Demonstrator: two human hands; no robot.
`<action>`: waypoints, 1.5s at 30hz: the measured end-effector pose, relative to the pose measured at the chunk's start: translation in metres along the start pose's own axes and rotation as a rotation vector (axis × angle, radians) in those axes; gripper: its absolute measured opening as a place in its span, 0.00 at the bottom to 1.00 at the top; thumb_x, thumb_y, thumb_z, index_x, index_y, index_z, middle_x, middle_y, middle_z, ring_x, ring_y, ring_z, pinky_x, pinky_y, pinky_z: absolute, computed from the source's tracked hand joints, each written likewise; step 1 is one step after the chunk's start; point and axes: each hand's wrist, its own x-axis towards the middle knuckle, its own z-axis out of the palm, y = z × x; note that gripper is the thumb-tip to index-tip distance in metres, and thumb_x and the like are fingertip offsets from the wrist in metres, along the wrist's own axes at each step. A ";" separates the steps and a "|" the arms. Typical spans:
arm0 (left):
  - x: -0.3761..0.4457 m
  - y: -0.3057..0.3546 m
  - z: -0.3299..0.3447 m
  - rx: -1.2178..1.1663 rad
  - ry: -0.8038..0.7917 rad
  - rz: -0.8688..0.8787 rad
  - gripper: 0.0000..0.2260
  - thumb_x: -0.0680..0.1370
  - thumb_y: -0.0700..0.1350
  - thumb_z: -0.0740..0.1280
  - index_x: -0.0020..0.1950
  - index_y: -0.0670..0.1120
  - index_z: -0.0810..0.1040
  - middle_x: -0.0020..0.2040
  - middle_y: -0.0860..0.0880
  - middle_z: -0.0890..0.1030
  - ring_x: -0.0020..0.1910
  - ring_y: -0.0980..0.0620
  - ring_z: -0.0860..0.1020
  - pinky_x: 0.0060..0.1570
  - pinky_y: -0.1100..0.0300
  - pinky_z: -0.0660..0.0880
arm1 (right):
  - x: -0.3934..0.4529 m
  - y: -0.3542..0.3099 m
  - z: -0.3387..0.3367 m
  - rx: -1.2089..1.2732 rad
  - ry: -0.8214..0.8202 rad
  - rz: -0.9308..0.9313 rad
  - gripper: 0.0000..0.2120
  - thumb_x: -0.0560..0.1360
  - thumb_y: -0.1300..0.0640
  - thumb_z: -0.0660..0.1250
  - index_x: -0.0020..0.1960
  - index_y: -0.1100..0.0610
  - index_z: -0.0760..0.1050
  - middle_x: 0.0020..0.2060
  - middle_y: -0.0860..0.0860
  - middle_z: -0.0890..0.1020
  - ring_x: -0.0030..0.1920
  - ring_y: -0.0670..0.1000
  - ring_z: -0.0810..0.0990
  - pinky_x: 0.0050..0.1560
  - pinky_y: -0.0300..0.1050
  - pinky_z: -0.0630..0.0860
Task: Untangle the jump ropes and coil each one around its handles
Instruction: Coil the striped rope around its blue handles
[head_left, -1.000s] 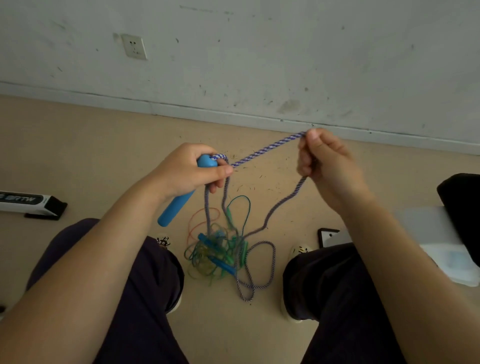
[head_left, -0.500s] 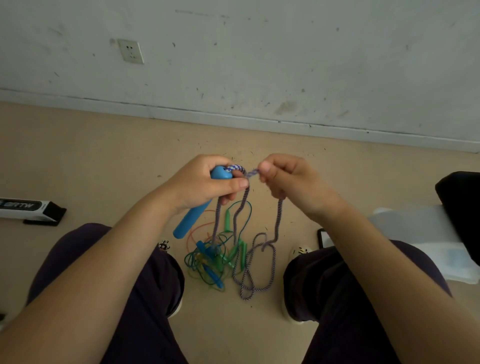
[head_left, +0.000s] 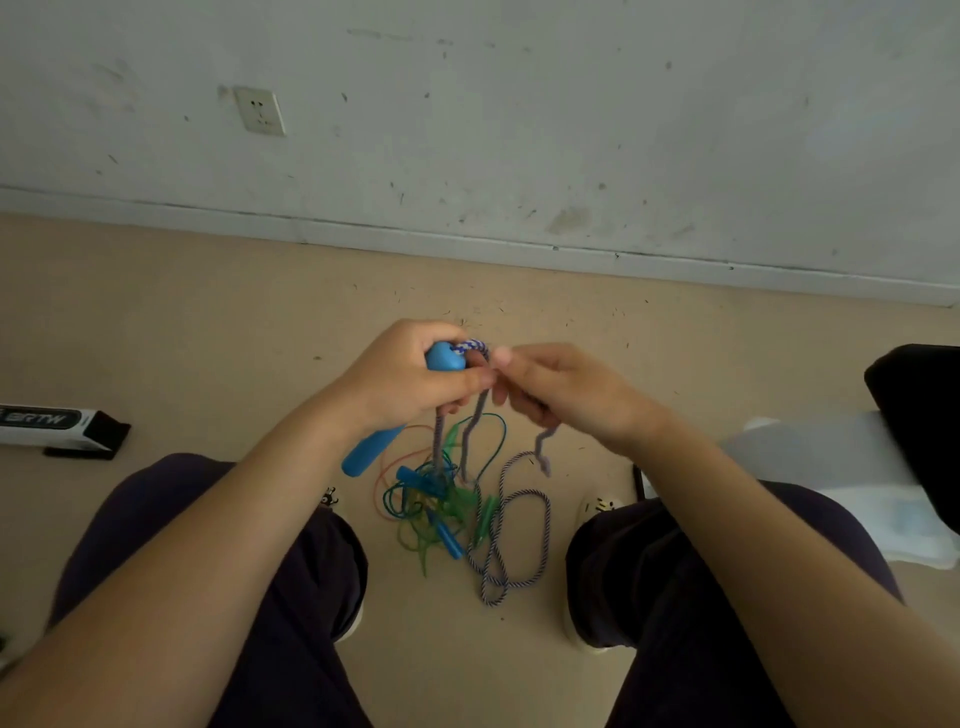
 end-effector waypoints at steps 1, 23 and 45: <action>0.001 0.000 0.001 0.005 0.002 0.008 0.03 0.76 0.40 0.74 0.45 0.43 0.80 0.30 0.53 0.80 0.30 0.57 0.78 0.35 0.63 0.76 | 0.001 0.001 0.004 0.025 -0.040 0.008 0.22 0.76 0.40 0.61 0.42 0.60 0.76 0.30 0.55 0.65 0.29 0.48 0.62 0.30 0.42 0.60; 0.003 -0.005 -0.001 0.066 -0.065 -0.090 0.06 0.75 0.43 0.75 0.44 0.43 0.80 0.32 0.49 0.79 0.31 0.52 0.78 0.34 0.61 0.76 | -0.003 0.001 0.001 0.003 0.028 0.062 0.17 0.79 0.44 0.63 0.40 0.55 0.77 0.28 0.49 0.70 0.27 0.47 0.65 0.29 0.40 0.64; 0.006 -0.010 0.005 0.095 0.055 -0.024 0.04 0.72 0.40 0.77 0.43 0.44 0.83 0.39 0.50 0.85 0.39 0.57 0.83 0.42 0.65 0.77 | 0.000 0.002 -0.011 -0.095 0.092 0.083 0.15 0.80 0.49 0.63 0.48 0.61 0.80 0.32 0.51 0.79 0.31 0.47 0.73 0.36 0.41 0.72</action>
